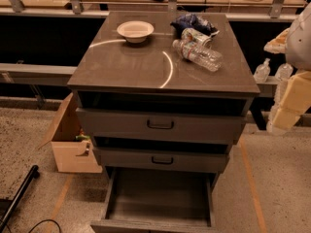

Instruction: Close bottom drawer

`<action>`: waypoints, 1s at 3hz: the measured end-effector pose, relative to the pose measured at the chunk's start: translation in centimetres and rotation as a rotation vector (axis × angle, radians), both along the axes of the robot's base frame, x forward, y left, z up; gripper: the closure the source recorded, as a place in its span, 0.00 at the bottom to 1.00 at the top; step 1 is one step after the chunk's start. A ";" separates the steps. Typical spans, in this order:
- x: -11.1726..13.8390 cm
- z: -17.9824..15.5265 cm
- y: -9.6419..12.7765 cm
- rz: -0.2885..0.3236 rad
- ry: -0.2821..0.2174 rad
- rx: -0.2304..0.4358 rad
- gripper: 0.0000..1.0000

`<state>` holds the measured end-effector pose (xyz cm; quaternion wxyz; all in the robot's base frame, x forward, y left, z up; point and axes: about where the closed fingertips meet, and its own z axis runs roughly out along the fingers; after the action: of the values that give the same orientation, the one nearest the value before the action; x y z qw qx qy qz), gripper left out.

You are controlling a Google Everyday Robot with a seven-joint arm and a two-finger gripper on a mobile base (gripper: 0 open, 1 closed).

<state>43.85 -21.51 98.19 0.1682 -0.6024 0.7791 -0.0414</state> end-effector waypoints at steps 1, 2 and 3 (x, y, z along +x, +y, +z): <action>0.0 0.0 0.0 0.000 0.000 0.000 0.00; -0.2 -1.4 -0.5 -0.014 -0.043 -0.015 0.00; -1.5 -5.9 -1.6 0.004 -0.073 -0.004 0.00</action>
Offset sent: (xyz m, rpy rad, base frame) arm -0.0073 -0.0206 -0.0517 -0.0530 -0.1334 -0.0507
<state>42.36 -23.15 92.27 0.1953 -0.6024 0.7712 -0.0646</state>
